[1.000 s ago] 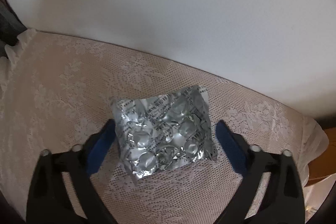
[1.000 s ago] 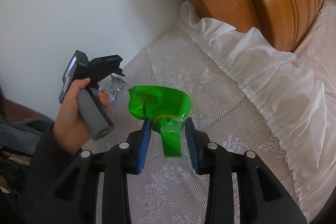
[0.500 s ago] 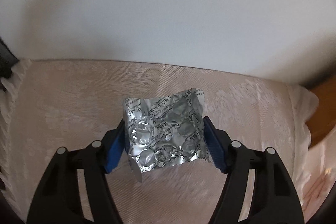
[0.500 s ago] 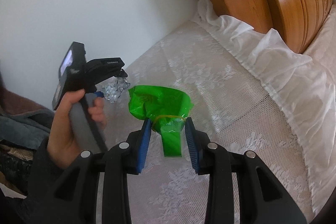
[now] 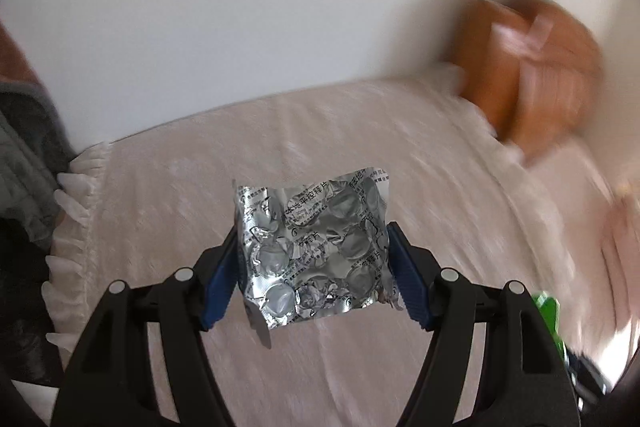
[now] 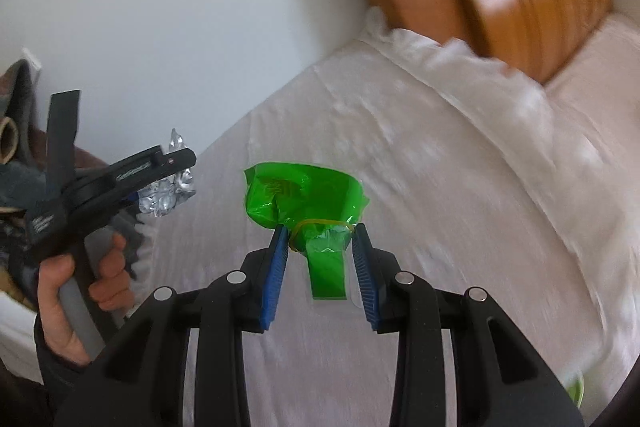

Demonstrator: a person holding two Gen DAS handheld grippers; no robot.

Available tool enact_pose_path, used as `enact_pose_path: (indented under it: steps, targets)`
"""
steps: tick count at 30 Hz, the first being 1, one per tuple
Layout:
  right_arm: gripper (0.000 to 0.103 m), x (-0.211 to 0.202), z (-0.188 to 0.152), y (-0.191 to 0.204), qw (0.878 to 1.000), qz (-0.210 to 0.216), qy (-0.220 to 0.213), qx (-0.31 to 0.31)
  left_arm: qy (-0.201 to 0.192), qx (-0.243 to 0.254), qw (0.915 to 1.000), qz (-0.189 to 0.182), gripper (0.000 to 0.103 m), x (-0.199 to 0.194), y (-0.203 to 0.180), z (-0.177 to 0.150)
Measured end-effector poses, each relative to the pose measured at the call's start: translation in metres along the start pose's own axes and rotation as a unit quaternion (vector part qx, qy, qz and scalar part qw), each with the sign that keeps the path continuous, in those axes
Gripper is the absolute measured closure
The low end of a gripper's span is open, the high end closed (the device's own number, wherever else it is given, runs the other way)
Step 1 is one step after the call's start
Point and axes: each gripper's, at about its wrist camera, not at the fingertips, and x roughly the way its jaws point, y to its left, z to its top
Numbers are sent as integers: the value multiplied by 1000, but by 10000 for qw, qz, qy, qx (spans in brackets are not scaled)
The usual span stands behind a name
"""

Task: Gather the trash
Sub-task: 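Carry the green wrapper and blister pack to the wastebasket, release both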

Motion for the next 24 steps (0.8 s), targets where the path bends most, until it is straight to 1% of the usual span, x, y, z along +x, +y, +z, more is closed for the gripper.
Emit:
enact_pose_path:
  steps: [1, 3, 4, 5, 6, 9, 10, 12, 14, 15, 18, 19, 21, 22, 24]
  targets:
    - [69, -13, -10, -6, 10000, -35, -34, 69, -26, 225, 9996, -157, 37, -11, -13, -21]
    - [69, -49, -42, -25, 9993, -206, -131, 268, -19, 490, 9979, -411, 37, -30, -26, -46]
    - [69, -64, -56, -35, 9987, -306, -159, 367, 15, 647, 9955, -694, 37, -44, -36, -66]
    - [69, -84, -75, -49, 9974, -472, -190, 518, 54, 773, 9933, -863, 37, -61, -36, -79]
    - [69, -101, -92, -61, 9956, -623, -212, 669, 102, 918, 9905, -1016, 37, -66, -47, -90]
    - [69, -142, -138, -98, 9880, -1039, -254, 1110, 158, 1520, 9758, -1564, 37, -88, -93, -135]
    - [69, -151, -150, -108, 9858, -1141, -257, 1201, 189, 1658, 9714, -1690, 37, -95, -107, -146]
    - [69, -167, -180, -135, 9773, -1551, -208, 1424, 301, 2023, 9590, -1961, 37, -102, -134, -170]
    - [69, -166, -200, -160, 9716, -1703, -141, 1637, 414, 2292, 9498, -2091, 37, -107, -156, -193]
    - [69, -164, -210, -173, 9686, -1789, -78, 1725, 447, 2376, 9466, -2133, 37, -110, -164, -201]
    - [67, -136, -241, -216, 9569, -2127, 261, 1962, 528, 2806, 9323, -2222, 37, -114, -190, -226]
    - [67, -128, -249, -227, 9543, -2158, 331, 2041, 519, 2947, 9283, -2206, 37, -116, -196, -236]
    - [49, -108, -271, -255, 9456, -2267, 641, 2245, 541, 3156, 9220, -2176, 36, -114, -210, -246]
    - [38, -97, -281, -269, 9364, -2466, 794, 2368, 571, 3258, 9183, -2174, 36, -115, -216, -254]
    - [36, -88, -295, -283, 9274, -2536, 939, 2586, 612, 3409, 9125, -2177, 36, -115, -227, -269]
